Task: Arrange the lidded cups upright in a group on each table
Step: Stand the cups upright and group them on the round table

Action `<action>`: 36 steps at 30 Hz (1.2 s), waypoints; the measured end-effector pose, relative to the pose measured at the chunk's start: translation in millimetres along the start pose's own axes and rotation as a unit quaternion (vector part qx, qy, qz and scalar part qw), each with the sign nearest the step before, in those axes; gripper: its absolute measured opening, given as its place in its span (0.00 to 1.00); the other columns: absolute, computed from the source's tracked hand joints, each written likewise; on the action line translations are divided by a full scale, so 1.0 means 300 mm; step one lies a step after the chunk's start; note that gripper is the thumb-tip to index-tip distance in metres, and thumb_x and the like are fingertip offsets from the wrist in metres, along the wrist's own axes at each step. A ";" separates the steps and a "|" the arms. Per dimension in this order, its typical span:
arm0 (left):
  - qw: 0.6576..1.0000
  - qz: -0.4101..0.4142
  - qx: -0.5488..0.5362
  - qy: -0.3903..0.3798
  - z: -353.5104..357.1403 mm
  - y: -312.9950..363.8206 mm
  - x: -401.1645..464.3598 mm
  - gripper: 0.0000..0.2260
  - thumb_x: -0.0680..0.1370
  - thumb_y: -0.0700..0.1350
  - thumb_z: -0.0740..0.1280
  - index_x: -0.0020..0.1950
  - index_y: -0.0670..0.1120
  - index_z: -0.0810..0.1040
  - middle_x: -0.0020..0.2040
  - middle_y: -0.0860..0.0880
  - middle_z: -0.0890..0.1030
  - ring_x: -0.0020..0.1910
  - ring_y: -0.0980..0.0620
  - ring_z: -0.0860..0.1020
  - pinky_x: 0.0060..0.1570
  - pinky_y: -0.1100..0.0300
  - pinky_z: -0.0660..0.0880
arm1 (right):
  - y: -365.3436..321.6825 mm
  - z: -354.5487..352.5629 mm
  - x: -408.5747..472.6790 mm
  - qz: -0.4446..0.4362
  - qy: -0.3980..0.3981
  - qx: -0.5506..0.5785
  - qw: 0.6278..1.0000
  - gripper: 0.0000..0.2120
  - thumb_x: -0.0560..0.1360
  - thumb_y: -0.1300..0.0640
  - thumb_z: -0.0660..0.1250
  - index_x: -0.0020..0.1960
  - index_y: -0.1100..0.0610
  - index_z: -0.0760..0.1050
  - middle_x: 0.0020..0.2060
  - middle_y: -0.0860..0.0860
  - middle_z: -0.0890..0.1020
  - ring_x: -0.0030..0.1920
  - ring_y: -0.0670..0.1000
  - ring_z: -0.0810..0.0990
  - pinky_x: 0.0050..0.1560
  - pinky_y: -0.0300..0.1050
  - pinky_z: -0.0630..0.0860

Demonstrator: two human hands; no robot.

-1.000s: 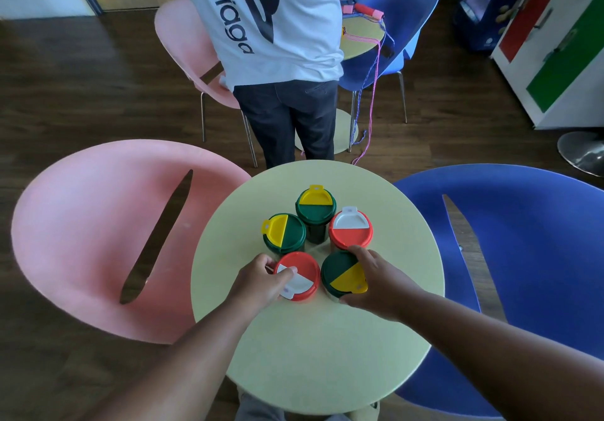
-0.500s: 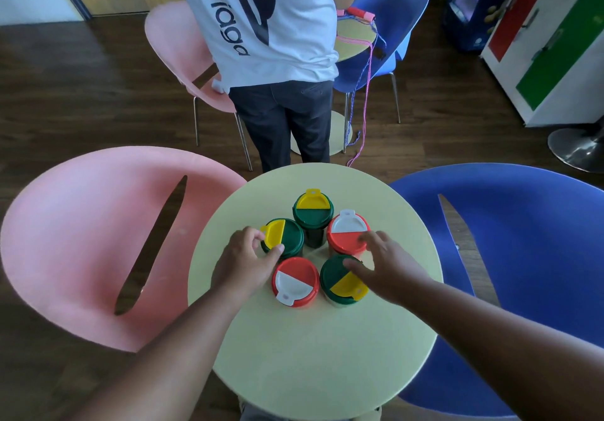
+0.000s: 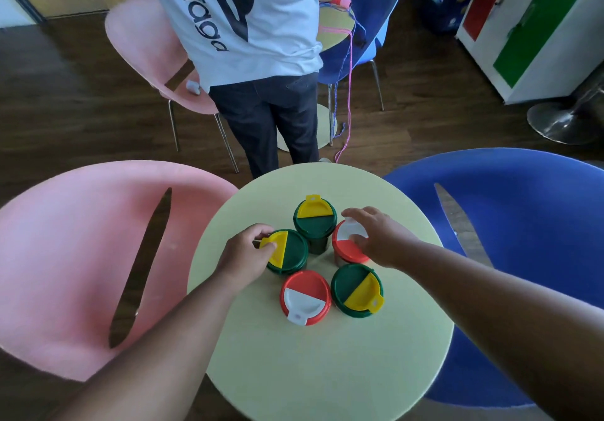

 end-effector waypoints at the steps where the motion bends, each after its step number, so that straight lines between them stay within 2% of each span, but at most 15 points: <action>1: 1.000 0.006 0.000 -0.002 -0.001 0.001 0.004 0.10 0.76 0.44 0.70 0.56 0.54 0.81 0.50 0.55 0.82 0.50 0.53 0.79 0.46 0.64 0.71 | 0.006 -0.004 0.001 0.008 0.009 0.003 1.000 0.24 0.81 0.54 0.65 0.75 0.44 0.64 0.69 0.51 0.72 0.64 0.56 0.74 0.59 0.50 0.77; 4: 1.000 0.017 0.002 -0.001 -0.001 0.005 0.007 0.10 0.77 0.44 0.69 0.55 0.55 0.81 0.47 0.57 0.81 0.45 0.57 0.78 0.40 0.71 0.70 | 0.030 -0.007 -0.009 0.038 0.030 0.021 0.999 0.22 0.81 0.52 0.64 0.74 0.44 0.65 0.67 0.52 0.72 0.62 0.56 0.75 0.56 0.50 0.78; 7: 1.000 0.019 -0.006 0.004 -0.003 0.007 0.005 0.09 0.77 0.43 0.69 0.53 0.56 0.80 0.45 0.61 0.80 0.43 0.61 0.77 0.39 0.72 0.68 | 0.055 -0.008 -0.029 0.072 0.046 0.037 0.996 0.22 0.81 0.50 0.64 0.74 0.45 0.64 0.67 0.53 0.72 0.61 0.56 0.76 0.53 0.48 0.79; 14: 1.000 0.003 0.000 0.011 0.005 0.000 0.001 0.07 0.77 0.45 0.68 0.51 0.56 0.78 0.46 0.58 0.80 0.43 0.61 0.76 0.37 0.69 0.69 | 0.089 -0.006 -0.052 0.123 0.071 0.071 0.987 0.22 0.80 0.46 0.66 0.72 0.47 0.64 0.68 0.53 0.71 0.53 0.50 0.72 0.43 0.41 0.77; 17: 1.000 -0.006 0.001 0.014 0.007 0.000 0.003 0.06 0.77 0.45 0.67 0.50 0.56 0.77 0.45 0.56 0.80 0.43 0.55 0.78 0.37 0.65 0.72 | 0.090 -0.005 -0.050 0.126 0.064 0.077 0.987 0.22 0.80 0.46 0.66 0.71 0.46 0.64 0.69 0.52 0.71 0.53 0.50 0.72 0.36 0.36 0.73; 21: 0.999 -0.027 0.002 0.019 0.015 -0.004 -0.003 0.06 0.77 0.46 0.66 0.53 0.54 0.77 0.46 0.54 0.80 0.42 0.52 0.78 0.37 0.60 0.72 | 0.094 -0.004 -0.043 0.123 0.054 0.080 0.988 0.22 0.80 0.46 0.65 0.71 0.46 0.64 0.69 0.52 0.71 0.54 0.50 0.72 0.40 0.39 0.76; 24: 0.999 -0.030 0.005 0.024 0.017 -0.001 -0.011 0.08 0.77 0.45 0.65 0.55 0.53 0.77 0.46 0.54 0.79 0.41 0.53 0.77 0.35 0.61 0.71 | 0.096 -0.005 -0.038 0.115 0.039 0.078 0.990 0.22 0.80 0.45 0.65 0.71 0.45 0.64 0.68 0.52 0.71 0.54 0.51 0.73 0.37 0.37 0.76; 26: 0.999 -0.028 0.006 0.021 0.017 0.007 -0.008 0.09 0.77 0.45 0.65 0.57 0.52 0.78 0.49 0.55 0.79 0.44 0.52 0.77 0.37 0.60 0.71 | 0.096 -0.009 -0.033 0.108 0.031 0.069 0.991 0.22 0.80 0.44 0.65 0.71 0.45 0.64 0.67 0.52 0.72 0.54 0.52 0.75 0.36 0.37 0.75; 29: 0.999 -0.011 0.018 0.029 0.013 0.030 0.010 0.11 0.77 0.45 0.65 0.59 0.52 0.77 0.55 0.54 0.79 0.54 0.51 0.77 0.49 0.57 0.73 | 0.096 -0.026 -0.026 0.093 0.027 0.045 0.994 0.22 0.80 0.43 0.64 0.71 0.46 0.65 0.67 0.52 0.74 0.56 0.53 0.77 0.42 0.41 0.78; 32: 0.997 0.057 0.047 0.033 0.020 0.110 0.031 0.15 0.76 0.49 0.68 0.63 0.53 0.76 0.61 0.54 0.76 0.60 0.52 0.75 0.58 0.55 0.74 | 0.091 -0.030 -0.018 0.084 -0.004 0.035 0.996 0.24 0.80 0.44 0.66 0.73 0.46 0.64 0.68 0.52 0.74 0.60 0.54 0.77 0.46 0.43 0.78; 36: 0.978 0.162 0.129 -0.039 0.094 0.247 0.057 0.31 0.72 0.56 0.73 0.72 0.57 0.67 0.70 0.54 0.69 0.69 0.53 0.69 0.65 0.54 0.71 | 0.083 -0.018 -0.012 0.075 -0.030 0.028 0.996 0.26 0.79 0.45 0.66 0.74 0.46 0.64 0.67 0.53 0.75 0.59 0.53 0.76 0.47 0.43 0.76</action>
Point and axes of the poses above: each hand's wrist, its own x-axis towards the middle knuckle, its own z-axis out of the palm, y = z × x, the point moved 9 cm from there along x, towards the middle knuckle
